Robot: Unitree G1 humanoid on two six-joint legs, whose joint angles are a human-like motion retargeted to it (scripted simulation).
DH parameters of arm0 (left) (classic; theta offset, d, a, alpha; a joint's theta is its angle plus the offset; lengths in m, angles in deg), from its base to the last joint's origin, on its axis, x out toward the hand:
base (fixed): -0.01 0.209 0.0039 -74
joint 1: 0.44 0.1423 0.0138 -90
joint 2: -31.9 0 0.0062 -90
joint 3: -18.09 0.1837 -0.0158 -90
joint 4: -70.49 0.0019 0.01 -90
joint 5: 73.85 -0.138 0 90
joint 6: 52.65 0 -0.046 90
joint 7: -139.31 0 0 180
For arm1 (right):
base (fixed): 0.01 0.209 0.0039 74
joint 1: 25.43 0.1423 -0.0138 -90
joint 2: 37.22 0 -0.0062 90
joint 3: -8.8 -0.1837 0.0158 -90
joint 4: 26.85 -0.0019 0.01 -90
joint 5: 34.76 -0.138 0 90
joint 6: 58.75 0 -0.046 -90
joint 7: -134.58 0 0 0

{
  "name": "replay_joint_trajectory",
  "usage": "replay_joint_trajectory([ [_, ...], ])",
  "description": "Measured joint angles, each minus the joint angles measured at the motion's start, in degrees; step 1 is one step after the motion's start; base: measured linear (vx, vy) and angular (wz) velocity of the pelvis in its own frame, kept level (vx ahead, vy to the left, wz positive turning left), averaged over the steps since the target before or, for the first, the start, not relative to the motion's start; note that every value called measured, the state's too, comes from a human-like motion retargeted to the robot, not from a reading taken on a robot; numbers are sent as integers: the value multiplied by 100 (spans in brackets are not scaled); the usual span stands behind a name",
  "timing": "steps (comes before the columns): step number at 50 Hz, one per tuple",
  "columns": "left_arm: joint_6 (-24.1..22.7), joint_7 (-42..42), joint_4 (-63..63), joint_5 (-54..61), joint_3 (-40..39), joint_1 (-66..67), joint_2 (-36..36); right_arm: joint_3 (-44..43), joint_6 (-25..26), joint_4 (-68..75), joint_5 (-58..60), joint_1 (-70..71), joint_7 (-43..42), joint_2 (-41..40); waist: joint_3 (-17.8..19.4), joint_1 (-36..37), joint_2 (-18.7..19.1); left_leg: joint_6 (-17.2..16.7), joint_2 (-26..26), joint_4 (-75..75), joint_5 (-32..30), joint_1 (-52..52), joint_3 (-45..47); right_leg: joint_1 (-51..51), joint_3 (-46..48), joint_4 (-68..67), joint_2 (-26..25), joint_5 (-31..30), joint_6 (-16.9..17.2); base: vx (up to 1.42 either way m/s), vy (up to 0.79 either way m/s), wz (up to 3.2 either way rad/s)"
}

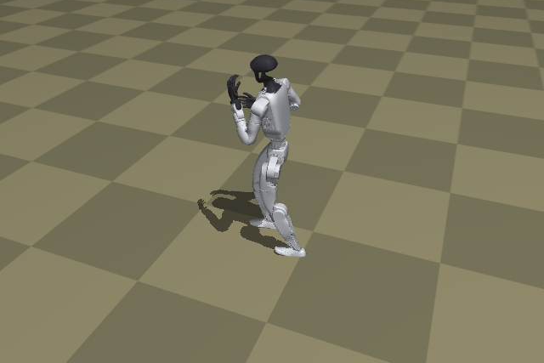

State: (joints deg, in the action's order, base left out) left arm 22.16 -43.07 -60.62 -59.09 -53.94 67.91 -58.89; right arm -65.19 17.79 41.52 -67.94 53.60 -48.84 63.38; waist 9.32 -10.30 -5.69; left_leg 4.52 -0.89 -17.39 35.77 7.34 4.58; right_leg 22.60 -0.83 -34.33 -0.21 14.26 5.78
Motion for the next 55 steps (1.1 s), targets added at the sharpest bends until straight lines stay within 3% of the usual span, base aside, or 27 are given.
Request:
replay_joint_trajectory([
  [3,545,-359,930,-504,-126,246,-333,682,111,680,143,1079,-428,-2,202,-414,256,362,-35,-895,224,-813,50,2,508,-1456,482,717,-413,-83,7,-36],
  [5,690,-553,1493,-640,-289,979,-604,895,20,769,190,1527,-597,-204,174,-363,471,315,-99,-1038,-86,-1216,261,-271,248,-1663,419,754,-329,-71,2,-96],
  [8,528,-419,2045,120,-624,2658,-952,1076,-74,580,201,2122,-599,-628,-119,125,691,200,-203,-122,-954,-1266,768,-931,-240,-1054,263,464,48,-65,-9,-173],
  [13,511,397,1930,904,-1419,5434,-1455,1315,-23,144,581,3291,-372,-960,-683,865,903,-124,-537,738,-2292,-1701,1472,-1962,78,560,660,-200,104,-72,-30,-159],
  [15,493,739,1736,1133,-1626,6067,-1570,1462,-57,23,772,3865,-378,-1104,-686,1026,780,-183,-571,408,-2215,-2038,1531,-2348,74,1382,881,-58,192,-83,-41,-106],
  [17,426,883,1670,1138,-1667,6053,-1582,1597,-125,-3,972,4521,-457,-1279,-486,1096,541,-68,-608,-772,-1581,-2472,1575,-2582,7,2035,1087,530,242,-86,-42,-83],
  [20,338,489,1898,566,-1485,4939,-1298,1643,-184,185,1334,5301,-575,-1351,-16,1196,444,282,-1016,-3121,-542,-2899,1683,-2411,-61,1893,1024,1210,-96,-82,-36,-84],
  [23,515,-624,2314,-408,-1144,2927,-675,1426,-30,480,2019,4872,-692,-975,97,1129,355,544,-955,-4351,-167,-2878,1506,-1790,-183,1234,832,1159,-331,-76,-31,-14],
  [25,682,-1498,2503,-828,-862,1486,-193,1154,125,556,2256,3904,-808,-587,3,953,235,519,-559,-4438,-251,-2651,1272,-1731,-32,1598,817,710,-291,-69,-27,77],
  [28,775,-2413,2630,-1240,-635,-456,401,515,240,584,2060,1902,-807,-95,-268,610,104,258,118,-3532,-928,-1969,996,-1723,248,2478,861,-388,-162,-70,-19,94],
  [30,799,-2587,2583,-1621,-724,-1466,552,38,302,684,1987,647,-576,94,-497,317,103,60,461,-2636,-1566,-1470,765,-1548,304,2873,844,-1146,22,-76,-12,78],
  [32,848,-2520,2485,-2037,-930,-2362,513,-433,376,778,1967,-361,-174,294,-644,-1,226,-88,626,-1691,-1833,-992,401,-1321,358,3065,785,-1526,256,-82,-9,62],
  [35,844,-2509,2342,-2303,-987,-3806,214,-921,439,861,1802,-1290,333,570,-453,-228,559,-335,363,-443,-1200,-422,-96,-913,803,2463,583,-1066,336,-92,-6,28],
  [37,724,-2534,2634,-2118,-737,-4960,47,-893,411,804,1577,-1419,449,685,-129,-173,738,-408,-11,-222,-539,-443,-196,-433,1263,860,588,-267,207,-98,-7,14],
  [39,626,-2425,3140,-1842,-341,-5884,72,-638,427,760,1588,-1199,398,536,104,30,587,-152,-86,-647,-126,-847,-230,-42,1512,-940,986,484,-60,-96,-11,31],
  [41,638,-2087,3439,-1699,-117,-6062,208,-377,469,712,1882,-733,336,287,130,350,392,106,-12,-1272,-86,-1462,-253,105,1418,-2185,1339,1019,-340,-90,-15,18],
  [43,606,-1686,3365,-1727,-16,-5475,269,-266,469,654,2294,-98,318,-33,13,834,285,128,18,-1349,-412,-1897,-211,25,1054,-2703,1336,1269,-441,-82,-19,-29],
  [45,399,-1215,2882,-1485,54,-4070,175,-100,391,610,2571,691,228,-308,-178,1301,270,111,-52,-734,-990,-1948,-117,-386,673,-2478,1063,1240,-379,-76,-25,-57],
  [48,94,-582,2267,-267,192,-1232,-290,187,232,523,2574,1999,-234,-623,-523,1741,292,98,-189,514,-2280,-1909,-52,-1390,544,-1141,822,601,-409,-78,-31,-31],
  [50,26,-228,2125,676,202,640,-763,289,129,410,2438,2856,-620,-760,-737,1995,248,-122,-240,1101,-3041,-2025,-51,-2049,421,84,768,150,-450,-83,-33,-12],
  [53,73,261,1977,1901,-164,2956,-1585,387,-19,154,2282,4300,-1206,-752,-668,2372,-1,-384,-107,1256,-2942,-2216,52,-2646,51,1826,928,595,-156,-90,-32,-11],
  [55,145,727,1760,2512,-745,4292,-2146,329,-129,-32,2240,5120,-1438,-582,-551,2601,-243,-170,31,438,-2274,-2482,305,-2515,8,2159,1156,939,6,-94,-27,-11],
])
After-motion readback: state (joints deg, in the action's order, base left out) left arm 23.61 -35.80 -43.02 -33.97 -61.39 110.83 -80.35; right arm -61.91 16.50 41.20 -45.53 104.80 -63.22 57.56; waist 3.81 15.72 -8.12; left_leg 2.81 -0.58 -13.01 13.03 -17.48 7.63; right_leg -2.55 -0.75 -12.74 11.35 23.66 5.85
